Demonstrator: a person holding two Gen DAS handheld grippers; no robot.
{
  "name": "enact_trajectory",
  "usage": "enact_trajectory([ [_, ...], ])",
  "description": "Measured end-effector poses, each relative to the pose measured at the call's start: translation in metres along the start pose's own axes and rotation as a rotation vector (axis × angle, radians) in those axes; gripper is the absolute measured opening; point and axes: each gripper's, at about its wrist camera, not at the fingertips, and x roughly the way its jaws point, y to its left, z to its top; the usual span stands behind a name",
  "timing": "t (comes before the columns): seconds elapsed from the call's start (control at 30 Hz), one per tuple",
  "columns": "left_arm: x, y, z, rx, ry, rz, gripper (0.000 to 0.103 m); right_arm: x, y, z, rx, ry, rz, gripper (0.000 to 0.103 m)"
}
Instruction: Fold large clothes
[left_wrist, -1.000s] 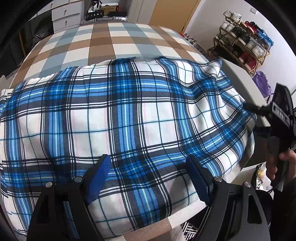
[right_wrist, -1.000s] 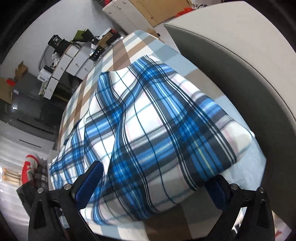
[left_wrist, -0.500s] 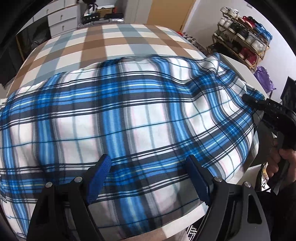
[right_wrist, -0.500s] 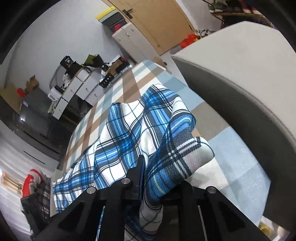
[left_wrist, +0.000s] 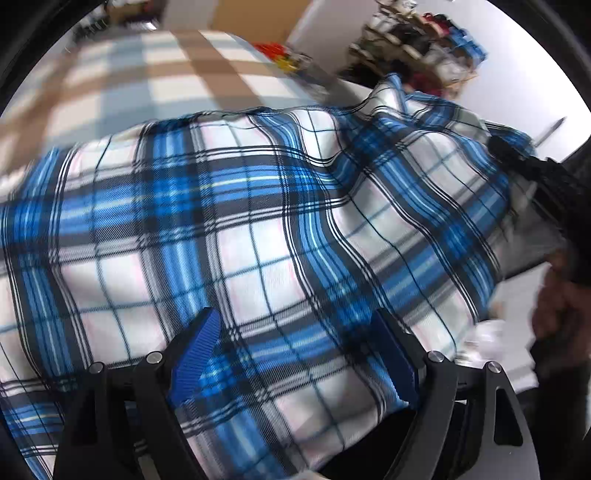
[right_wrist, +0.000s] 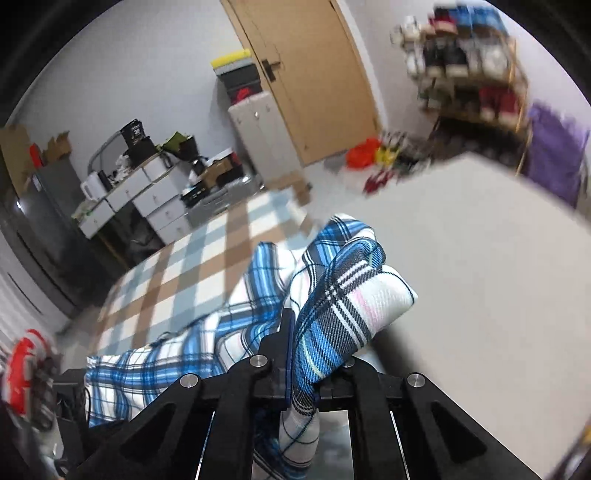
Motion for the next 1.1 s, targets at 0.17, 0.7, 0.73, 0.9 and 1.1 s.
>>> enact_trajectory([
  [0.17, -0.045, 0.020, -0.014, -0.040, 0.011, 0.004, 0.079, -0.033, 0.017, 0.029, -0.067, -0.055, -0.065, 0.004],
  [0.7, -0.176, 0.119, -0.094, -0.209, -0.159, 0.210, 0.079, -0.027, 0.243, -0.066, -0.473, -0.087, 0.254, 0.003],
  [0.73, -0.182, 0.123, -0.096, -0.223, -0.174, 0.211, 0.079, -0.027, 0.261, -0.082, -0.500, -0.081, 0.287, 0.003],
  [0.9, -0.199, 0.142, -0.101, -0.311, -0.237, 0.191, 0.079, 0.007, 0.308, -0.164, -0.613, 0.033, 0.355, 0.003],
  [1.1, -0.204, 0.163, -0.104, -0.394, -0.249, 0.114, 0.079, 0.047, 0.317, -0.224, -0.698, 0.086, 0.363, 0.004],
])
